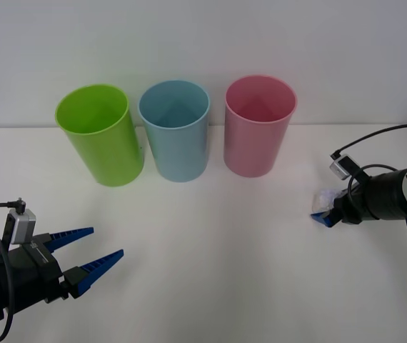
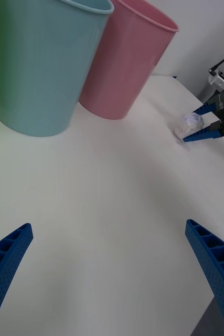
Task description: Put cans in the blue bin and PET bottles in the pink bin and trash in the green bin.
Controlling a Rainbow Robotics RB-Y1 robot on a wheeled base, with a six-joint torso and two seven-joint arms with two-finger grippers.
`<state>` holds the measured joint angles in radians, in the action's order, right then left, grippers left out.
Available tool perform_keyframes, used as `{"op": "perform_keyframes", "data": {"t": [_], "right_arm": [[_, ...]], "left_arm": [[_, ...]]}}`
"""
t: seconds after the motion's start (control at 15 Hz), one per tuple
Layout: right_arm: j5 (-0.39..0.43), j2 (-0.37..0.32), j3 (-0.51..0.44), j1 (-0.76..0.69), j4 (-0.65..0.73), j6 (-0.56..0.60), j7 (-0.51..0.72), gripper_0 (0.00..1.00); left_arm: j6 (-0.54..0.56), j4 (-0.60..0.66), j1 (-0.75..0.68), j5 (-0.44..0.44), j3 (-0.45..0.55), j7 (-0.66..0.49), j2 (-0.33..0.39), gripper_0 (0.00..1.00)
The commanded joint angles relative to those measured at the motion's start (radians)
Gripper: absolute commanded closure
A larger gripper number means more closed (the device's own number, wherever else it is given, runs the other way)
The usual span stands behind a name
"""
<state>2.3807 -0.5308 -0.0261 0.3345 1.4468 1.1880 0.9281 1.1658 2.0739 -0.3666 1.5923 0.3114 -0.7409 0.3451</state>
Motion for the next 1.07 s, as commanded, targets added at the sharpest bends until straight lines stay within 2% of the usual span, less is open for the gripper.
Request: {"op": "perform_keyframes", "data": {"t": [0.07, 0.87, 0.93, 1.0, 1.07], "right_arm": [[-0.005, 0.0, 0.0, 0.0, -0.003, -0.001, -0.003, 0.0], [-0.017, 0.002, 0.002, 0.001, -0.013, -0.01, -0.006, 0.0], [-0.018, 0.0, 0.002, 0.001, -0.013, -0.01, -0.009, 0.23], [-0.012, 0.0, 0.005, 0.003, -0.013, -0.013, -0.011, 0.85], [0.0, 0.0, 0.008, 0.005, -0.013, -0.013, -0.008, 1.0]], "left_arm": [[0.0, 0.0, 0.0, 0.0, 0.0, 0.0, 0.0, 0.0], [0.0, 0.0, 0.0, 0.0, 0.0, 0.0, 0.0, 0.0], [0.0, 0.0, 0.0, 0.0, 0.0, 0.0, 0.0, 0.0], [0.0, 0.0, 0.0, 0.0, 0.0, 0.0, 0.0, 0.0], [0.0, 0.0, 0.0, 0.0, 0.0, 0.0, 0.0, 0.0]]}}
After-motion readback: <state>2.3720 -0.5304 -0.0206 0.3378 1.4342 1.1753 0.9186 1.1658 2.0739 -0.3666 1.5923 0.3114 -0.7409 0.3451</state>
